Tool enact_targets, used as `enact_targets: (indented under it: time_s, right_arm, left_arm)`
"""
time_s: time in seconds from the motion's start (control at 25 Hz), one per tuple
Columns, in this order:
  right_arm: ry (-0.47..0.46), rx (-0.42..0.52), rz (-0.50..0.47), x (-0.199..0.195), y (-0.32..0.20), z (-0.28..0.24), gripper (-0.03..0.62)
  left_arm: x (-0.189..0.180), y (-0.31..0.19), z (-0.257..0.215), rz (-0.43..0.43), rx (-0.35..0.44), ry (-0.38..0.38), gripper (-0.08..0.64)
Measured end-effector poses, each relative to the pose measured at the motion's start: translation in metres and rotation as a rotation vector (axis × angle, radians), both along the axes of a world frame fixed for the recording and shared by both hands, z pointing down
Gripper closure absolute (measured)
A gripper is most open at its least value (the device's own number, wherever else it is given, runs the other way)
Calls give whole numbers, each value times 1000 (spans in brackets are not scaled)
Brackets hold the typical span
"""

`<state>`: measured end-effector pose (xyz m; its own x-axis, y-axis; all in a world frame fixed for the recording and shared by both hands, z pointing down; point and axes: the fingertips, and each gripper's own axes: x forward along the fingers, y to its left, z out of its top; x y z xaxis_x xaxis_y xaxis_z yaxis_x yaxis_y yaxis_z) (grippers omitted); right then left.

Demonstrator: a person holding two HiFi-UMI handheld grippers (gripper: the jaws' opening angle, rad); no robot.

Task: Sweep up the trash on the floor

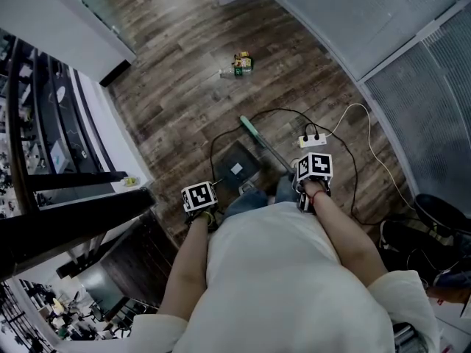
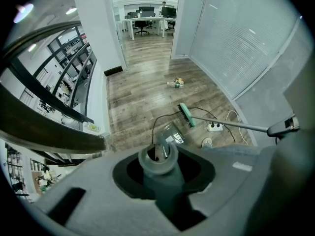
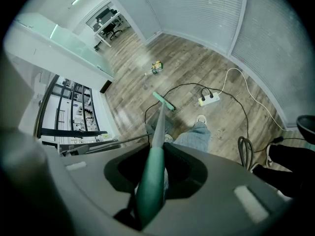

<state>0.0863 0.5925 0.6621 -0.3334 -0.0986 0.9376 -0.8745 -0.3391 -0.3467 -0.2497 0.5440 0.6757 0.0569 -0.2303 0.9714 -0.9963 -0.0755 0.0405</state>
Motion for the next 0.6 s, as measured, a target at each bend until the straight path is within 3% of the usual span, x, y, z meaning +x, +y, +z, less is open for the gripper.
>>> enact_targets:
  time_s: [0.44,0.6]
  right_arm:
    - [8,12,24,-8,-5,-4,497]
    - [-22,14,64,-11,-8,-8,497]
  left_arm:
    - [-10,0,0,-3,-3,8,466]
    - [-3,3,2,-18,-12,57,466]
